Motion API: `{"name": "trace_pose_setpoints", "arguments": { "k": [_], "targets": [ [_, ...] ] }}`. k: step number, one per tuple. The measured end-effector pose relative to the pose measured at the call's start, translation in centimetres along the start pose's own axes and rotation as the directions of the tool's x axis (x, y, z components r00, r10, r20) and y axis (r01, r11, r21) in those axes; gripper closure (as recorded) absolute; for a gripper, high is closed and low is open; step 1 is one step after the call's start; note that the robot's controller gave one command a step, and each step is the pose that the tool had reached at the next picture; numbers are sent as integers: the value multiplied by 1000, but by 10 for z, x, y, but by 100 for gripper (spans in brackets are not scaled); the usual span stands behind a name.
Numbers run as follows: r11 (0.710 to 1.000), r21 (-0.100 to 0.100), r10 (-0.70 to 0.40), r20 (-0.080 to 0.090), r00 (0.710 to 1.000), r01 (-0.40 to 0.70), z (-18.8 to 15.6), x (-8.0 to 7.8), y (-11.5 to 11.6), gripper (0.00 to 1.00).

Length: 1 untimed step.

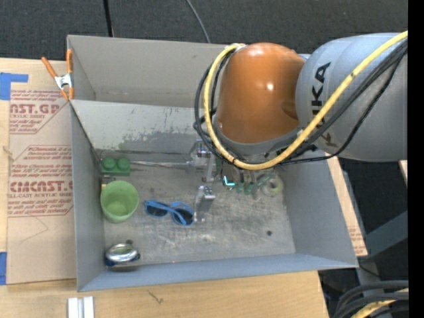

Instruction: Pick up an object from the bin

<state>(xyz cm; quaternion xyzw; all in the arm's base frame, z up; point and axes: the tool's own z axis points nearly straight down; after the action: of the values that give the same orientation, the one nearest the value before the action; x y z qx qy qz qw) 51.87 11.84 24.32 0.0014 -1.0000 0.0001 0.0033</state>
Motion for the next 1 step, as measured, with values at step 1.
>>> {"name": "trace_pose_setpoints", "arguments": {
  "k": [1],
  "targets": [
    [1000,0,-23,0,1000,23,138,-11,-16,0]
  ]
}}
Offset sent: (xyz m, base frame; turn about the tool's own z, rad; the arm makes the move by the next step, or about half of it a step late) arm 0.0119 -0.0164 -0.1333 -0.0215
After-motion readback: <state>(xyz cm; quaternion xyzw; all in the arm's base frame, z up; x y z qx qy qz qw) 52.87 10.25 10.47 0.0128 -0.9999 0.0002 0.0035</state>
